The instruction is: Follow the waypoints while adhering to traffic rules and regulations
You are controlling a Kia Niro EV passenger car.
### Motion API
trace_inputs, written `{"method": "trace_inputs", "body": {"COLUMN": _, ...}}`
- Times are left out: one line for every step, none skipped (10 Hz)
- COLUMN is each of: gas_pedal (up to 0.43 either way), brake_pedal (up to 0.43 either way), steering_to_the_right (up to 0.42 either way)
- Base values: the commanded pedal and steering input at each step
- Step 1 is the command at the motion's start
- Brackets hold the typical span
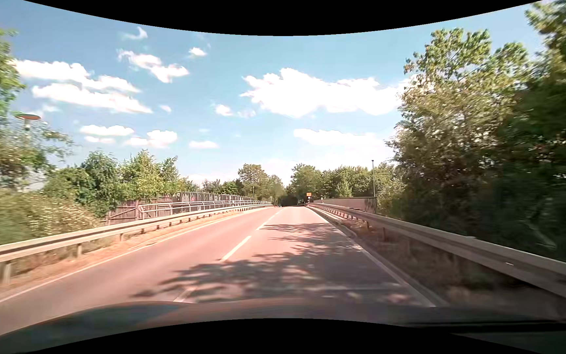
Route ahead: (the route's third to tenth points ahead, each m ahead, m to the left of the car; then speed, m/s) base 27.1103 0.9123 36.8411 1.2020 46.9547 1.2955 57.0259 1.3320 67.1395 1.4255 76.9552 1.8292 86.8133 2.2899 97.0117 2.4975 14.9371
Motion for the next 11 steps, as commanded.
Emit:
{"method": "trace_inputs", "body": {"gas_pedal": 0.110, "brake_pedal": 0.000, "steering_to_the_right": 0.000}}
{"method": "trace_inputs", "body": {"gas_pedal": 0.098, "brake_pedal": 0.000, "steering_to_the_right": 0.000}}
{"method": "trace_inputs", "body": {"gas_pedal": 0.087, "brake_pedal": 0.000, "steering_to_the_right": 0.000}}
{"method": "trace_inputs", "body": {"gas_pedal": 0.087, "brake_pedal": 0.000, "steering_to_the_right": 0.000}}
{"method": "trace_inputs", "body": {"gas_pedal": 0.079, "brake_pedal": 0.000, "steering_to_the_right": -0.001}}
{"method": "trace_inputs", "body": {"gas_pedal": 0.079, "brake_pedal": 0.000, "steering_to_the_right": -0.001}}
{"method": "trace_inputs", "body": {"gas_pedal": 0.079, "brake_pedal": 0.000, "steering_to_the_right": -0.001}}
{"method": "trace_inputs", "body": {"gas_pedal": 0.079, "brake_pedal": 0.000, "steering_to_the_right": -0.002}}
{"method": "trace_inputs", "body": {"gas_pedal": 0.079, "brake_pedal": 0.000, "steering_to_the_right": -0.002}}
{"method": "trace_inputs", "body": {"gas_pedal": 0.079, "brake_pedal": 0.000, "steering_to_the_right": -0.003}}
{"method": "trace_inputs", "body": {"gas_pedal": 0.079, "brake_pedal": 0.000, "steering_to_the_right": -0.004}}
